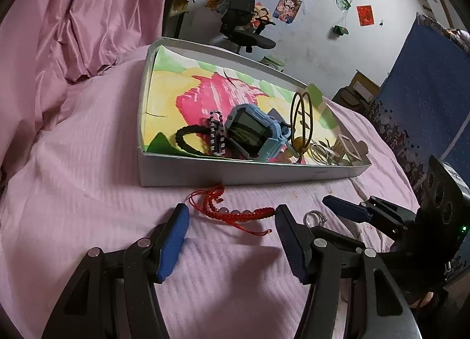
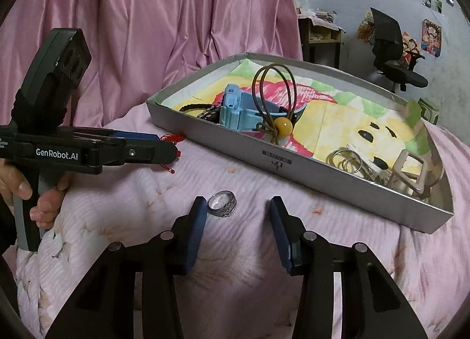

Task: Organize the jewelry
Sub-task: 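Grasp the silver ring with the right tool while the left tool grasps the red bead bracelet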

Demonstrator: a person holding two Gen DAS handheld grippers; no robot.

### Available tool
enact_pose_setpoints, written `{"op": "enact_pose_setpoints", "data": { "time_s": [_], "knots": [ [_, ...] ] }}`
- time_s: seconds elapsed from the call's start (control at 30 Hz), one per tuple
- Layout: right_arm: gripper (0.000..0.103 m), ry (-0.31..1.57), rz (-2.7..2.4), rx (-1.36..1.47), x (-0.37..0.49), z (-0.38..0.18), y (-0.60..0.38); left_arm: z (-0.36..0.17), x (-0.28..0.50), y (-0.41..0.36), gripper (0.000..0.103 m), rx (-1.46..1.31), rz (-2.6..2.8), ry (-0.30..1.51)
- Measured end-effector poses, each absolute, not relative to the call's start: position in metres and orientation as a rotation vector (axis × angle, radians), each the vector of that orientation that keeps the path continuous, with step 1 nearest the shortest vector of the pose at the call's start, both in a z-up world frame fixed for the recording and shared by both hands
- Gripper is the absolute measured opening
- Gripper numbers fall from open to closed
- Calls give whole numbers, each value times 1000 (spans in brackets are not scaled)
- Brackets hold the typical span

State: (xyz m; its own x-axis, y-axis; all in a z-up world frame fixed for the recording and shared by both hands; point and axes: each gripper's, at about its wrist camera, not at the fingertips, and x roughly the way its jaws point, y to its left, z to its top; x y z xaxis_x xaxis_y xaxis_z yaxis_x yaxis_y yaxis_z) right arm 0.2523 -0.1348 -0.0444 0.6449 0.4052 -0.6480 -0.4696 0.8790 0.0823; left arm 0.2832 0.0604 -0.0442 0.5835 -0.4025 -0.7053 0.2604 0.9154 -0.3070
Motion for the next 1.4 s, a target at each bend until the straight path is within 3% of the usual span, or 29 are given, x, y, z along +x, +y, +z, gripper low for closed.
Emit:
{"op": "enact_pose_setpoints", "data": {
  "time_s": [0.57,0.6,0.7,0.73,1.4],
  "knots": [
    [19,711,521,-103,254,-45,-130,-46,278,53,32,-125,-353,864],
    [18,714,521,-98,255,-46,-131,-46,278,53,26,-122,-350,865],
    [18,716,521,-91,255,-47,-132,-47,278,53,20,-124,-353,868],
    [18,715,520,-92,255,-47,-132,-47,277,53,12,-124,-355,868],
    [18,650,485,-56,250,-36,-144,-22,252,31,10,2,-344,751]
  ]
}}
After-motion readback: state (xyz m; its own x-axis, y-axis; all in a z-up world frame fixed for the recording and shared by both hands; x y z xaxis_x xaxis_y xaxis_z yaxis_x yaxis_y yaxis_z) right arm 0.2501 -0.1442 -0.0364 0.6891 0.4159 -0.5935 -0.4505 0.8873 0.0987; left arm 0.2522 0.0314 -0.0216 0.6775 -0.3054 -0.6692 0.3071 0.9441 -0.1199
